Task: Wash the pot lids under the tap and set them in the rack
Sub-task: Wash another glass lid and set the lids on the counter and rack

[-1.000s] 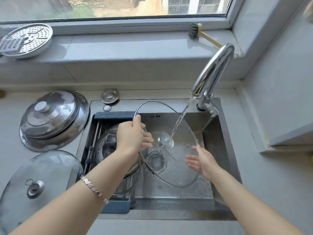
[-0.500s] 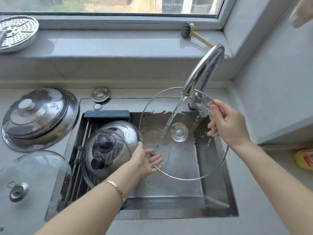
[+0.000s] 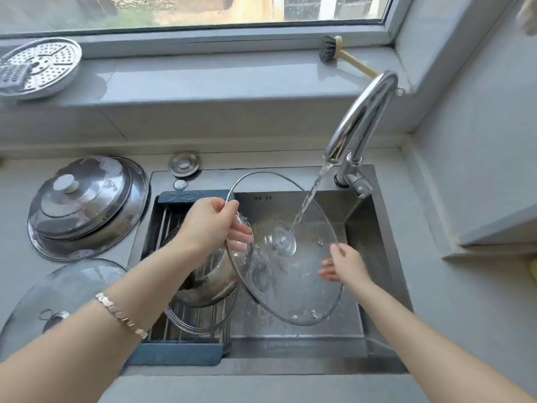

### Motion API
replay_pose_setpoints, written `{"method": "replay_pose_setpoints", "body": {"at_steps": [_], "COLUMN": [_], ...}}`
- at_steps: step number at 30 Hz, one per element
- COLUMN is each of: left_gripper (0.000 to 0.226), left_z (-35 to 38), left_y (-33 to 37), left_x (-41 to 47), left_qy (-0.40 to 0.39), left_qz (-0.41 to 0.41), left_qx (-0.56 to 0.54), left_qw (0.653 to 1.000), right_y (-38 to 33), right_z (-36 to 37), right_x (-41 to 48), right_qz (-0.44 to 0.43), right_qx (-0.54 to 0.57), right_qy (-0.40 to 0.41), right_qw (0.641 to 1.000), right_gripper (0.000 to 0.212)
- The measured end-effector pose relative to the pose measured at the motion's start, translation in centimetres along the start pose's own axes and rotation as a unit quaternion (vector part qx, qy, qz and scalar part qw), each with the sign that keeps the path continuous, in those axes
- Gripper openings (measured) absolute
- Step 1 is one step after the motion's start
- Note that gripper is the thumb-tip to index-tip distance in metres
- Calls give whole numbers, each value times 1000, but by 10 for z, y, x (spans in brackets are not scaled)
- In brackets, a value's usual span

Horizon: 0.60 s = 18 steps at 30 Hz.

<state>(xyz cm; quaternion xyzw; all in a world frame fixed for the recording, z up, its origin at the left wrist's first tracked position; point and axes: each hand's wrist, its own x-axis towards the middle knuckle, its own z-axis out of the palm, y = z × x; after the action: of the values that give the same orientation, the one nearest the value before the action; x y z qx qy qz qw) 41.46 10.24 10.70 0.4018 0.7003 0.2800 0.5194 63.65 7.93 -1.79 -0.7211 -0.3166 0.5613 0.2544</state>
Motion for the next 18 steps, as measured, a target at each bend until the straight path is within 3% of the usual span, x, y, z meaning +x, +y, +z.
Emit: {"method": "replay_pose_setpoints", "body": {"at_steps": [3,7,9,11,13,15,18], "left_gripper": [21,14,11,11,21,30,25], "left_z": [1,15,24,32,40,48,54], "left_y": [11,18,23,30,34,26,-12], "left_x": [-3,-9,-10,-12,-12,-10,0], "left_qy": [-6,-7,-6,-10,-24,-48,-50], "left_qz": [-29,-35,-32,-26,-11,12,-26], "left_qx": [28,28,11,-28,-73,-74,12], "left_qw": [999,999,999,999,997,996,998], "right_y": [-9,-45,-49,-51,-58,-71,-80], "right_z": [7,9,12,8,-5,-22,-45], "right_x": [-14,-73,-91,-94,-88,-79,-63], "right_qz": [-61,-228,-320,-430,-425,-341,-220], "right_qx": [-281,-287,-374,-370,-269,-137,31], "right_qy": [-78,-262,-214,-57,33,38,24], "right_qw": [955,892,844,821,864,929,975], "right_gripper": [41,76,75,47,24,20,17]}}
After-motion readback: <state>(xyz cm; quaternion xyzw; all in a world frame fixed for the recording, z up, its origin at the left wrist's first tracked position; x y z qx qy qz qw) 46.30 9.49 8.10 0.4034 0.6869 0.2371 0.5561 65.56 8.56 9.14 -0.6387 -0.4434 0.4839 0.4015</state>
